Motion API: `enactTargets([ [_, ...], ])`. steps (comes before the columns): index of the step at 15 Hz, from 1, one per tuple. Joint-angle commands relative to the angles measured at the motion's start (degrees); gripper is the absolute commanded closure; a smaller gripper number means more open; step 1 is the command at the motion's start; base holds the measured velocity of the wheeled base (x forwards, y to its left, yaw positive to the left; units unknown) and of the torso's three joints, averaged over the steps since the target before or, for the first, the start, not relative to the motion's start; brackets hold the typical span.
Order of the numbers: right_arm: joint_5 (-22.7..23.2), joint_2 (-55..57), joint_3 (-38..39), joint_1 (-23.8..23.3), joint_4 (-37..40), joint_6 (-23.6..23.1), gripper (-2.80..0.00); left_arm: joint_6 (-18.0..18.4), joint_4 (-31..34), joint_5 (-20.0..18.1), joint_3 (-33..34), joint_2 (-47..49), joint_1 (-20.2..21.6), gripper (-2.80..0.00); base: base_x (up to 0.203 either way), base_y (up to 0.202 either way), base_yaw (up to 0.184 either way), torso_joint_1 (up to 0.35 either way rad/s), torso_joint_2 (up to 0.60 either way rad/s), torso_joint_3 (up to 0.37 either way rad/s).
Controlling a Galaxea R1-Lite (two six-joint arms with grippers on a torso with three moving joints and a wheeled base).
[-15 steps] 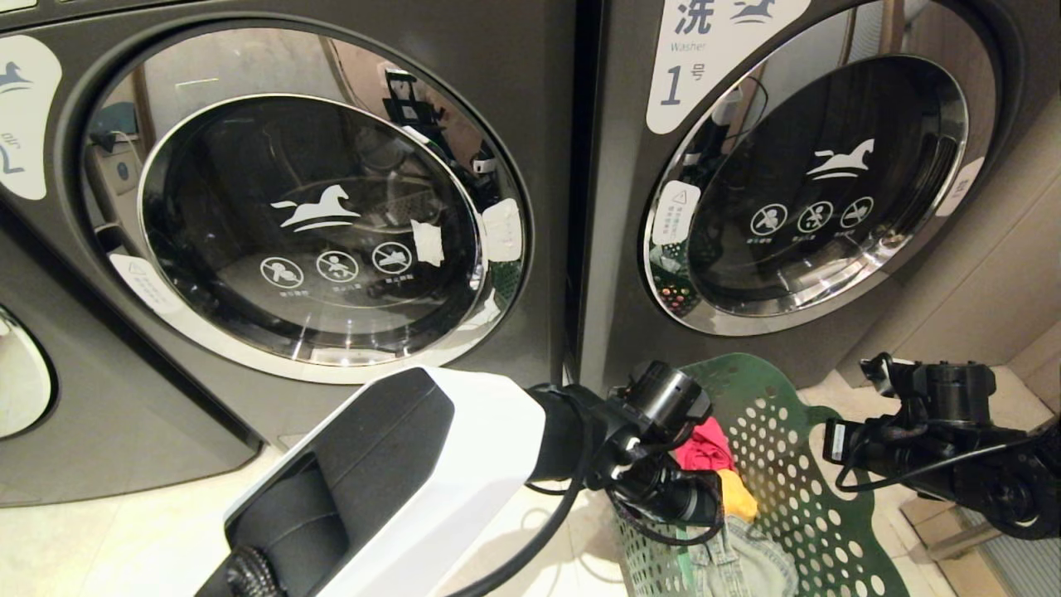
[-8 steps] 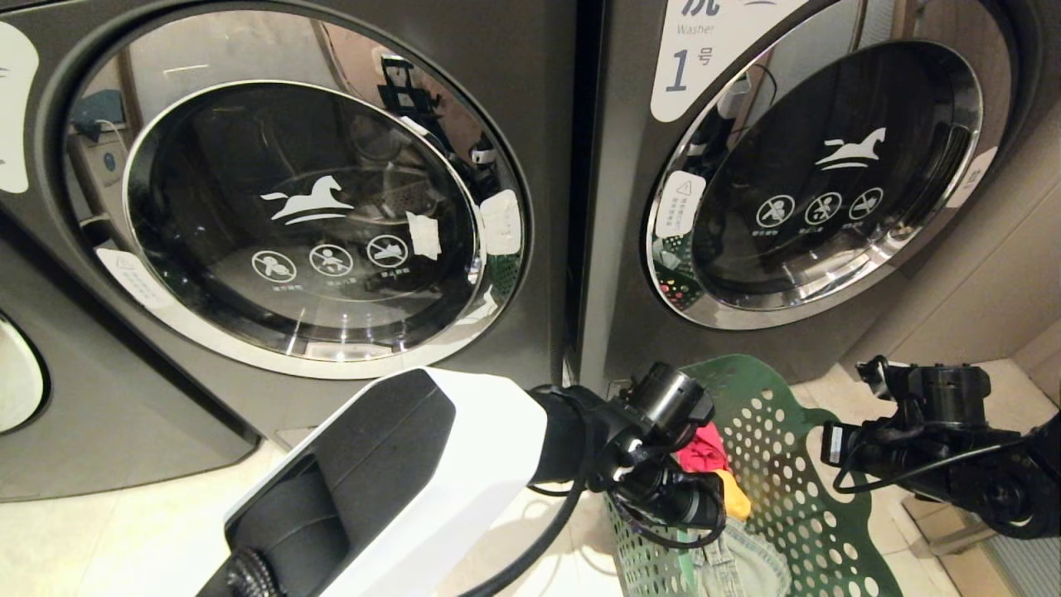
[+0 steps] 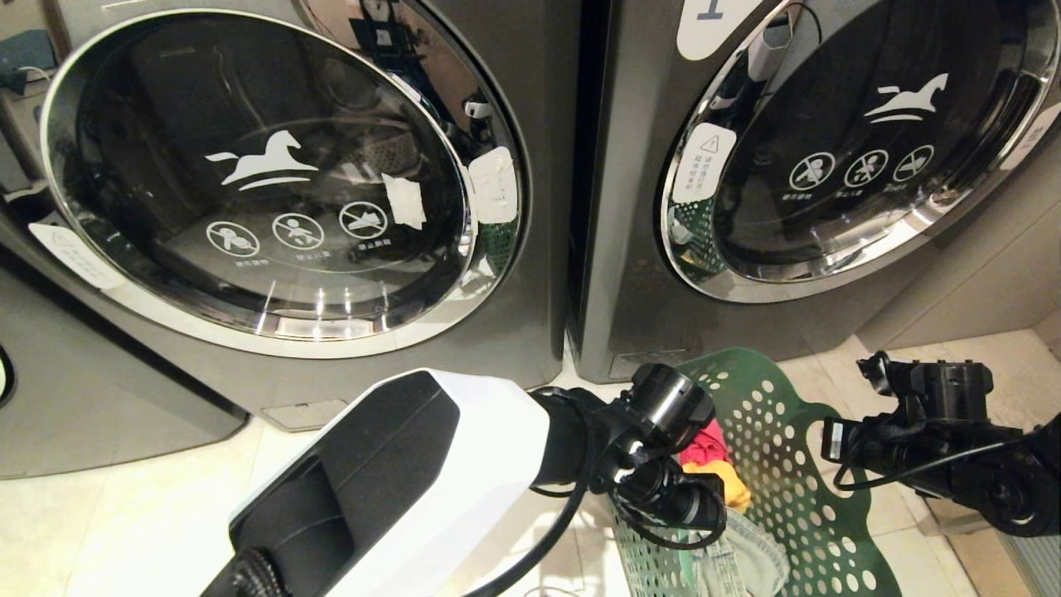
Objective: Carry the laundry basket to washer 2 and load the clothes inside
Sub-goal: Pick up the clothes basket and put it beside the washing machine
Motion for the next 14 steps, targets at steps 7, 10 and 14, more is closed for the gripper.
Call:
enactTargets([
  [7, 0.0, -0.3, -0.7, -0.1, -0.3, 0.0, 0.00, 0.0, -0.6, 3.6, 0.0, 0.8, -1.1, 0.00, 0.000, 0.000, 0.000, 0.003, 0.00, -0.092],
  [10, 0.0, -0.2, -0.7, -0.1, -0.3, 0.0, 0.00, -0.1, -1.9, 6.8, 0.0, 1.4, -1.6, 0.00, 0.000, 0.000, 0.000, 0.000, 0.00, 0.000],
  [14, 0.0, -0.5, -0.7, -0.1, -0.3, 0.1, 0.00, 3.3, -2.4, 6.8, 0.0, 1.7, -1.6, 0.00, 0.000, 0.000, 0.000, 0.000, 0.00, 0.000],
])
